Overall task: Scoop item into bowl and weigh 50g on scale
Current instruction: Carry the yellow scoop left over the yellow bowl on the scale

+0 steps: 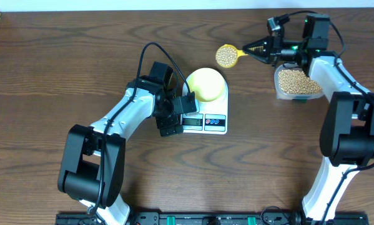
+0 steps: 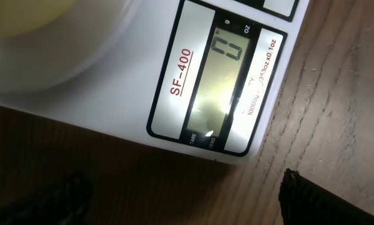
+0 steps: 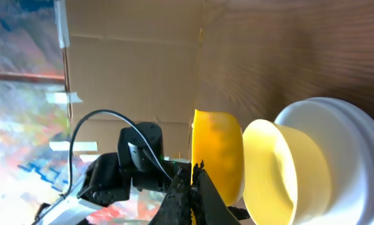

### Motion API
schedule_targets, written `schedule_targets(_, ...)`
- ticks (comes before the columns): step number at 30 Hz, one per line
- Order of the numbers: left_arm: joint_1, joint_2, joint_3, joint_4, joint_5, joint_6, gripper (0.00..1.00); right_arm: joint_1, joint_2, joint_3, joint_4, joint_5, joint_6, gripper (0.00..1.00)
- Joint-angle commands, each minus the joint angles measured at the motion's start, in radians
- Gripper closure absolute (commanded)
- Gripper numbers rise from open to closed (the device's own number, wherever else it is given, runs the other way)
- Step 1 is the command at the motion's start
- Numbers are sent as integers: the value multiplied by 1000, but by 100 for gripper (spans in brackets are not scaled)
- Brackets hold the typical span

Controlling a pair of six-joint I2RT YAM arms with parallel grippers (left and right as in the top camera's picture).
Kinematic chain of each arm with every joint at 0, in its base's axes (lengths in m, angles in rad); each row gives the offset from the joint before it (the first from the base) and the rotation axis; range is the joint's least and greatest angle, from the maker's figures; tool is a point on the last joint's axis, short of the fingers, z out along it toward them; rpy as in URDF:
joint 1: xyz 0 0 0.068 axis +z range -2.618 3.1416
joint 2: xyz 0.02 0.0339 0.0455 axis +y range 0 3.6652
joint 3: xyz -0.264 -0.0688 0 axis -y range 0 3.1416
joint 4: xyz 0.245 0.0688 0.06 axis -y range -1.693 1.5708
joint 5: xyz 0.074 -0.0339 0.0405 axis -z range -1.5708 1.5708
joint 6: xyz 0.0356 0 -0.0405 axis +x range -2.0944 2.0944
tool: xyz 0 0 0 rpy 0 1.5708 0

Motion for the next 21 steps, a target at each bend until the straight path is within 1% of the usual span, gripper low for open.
schedule_targets(1,5,-21,-8,-3,-6,17,2,28,14,1,8,-22,-27,99)
schedule_targets(12,5,-21,-8,-3,-6,17,2,90,14,1,9,-22,-117,99)
schedule_targets(17,5,-21,-8,-3,-6,17,2,111,14,1,7,-27,-200,99)
schedule_targets(21,5,-20,-8,-3,-6,17,2,117,14,1,6,-27,-223,99)
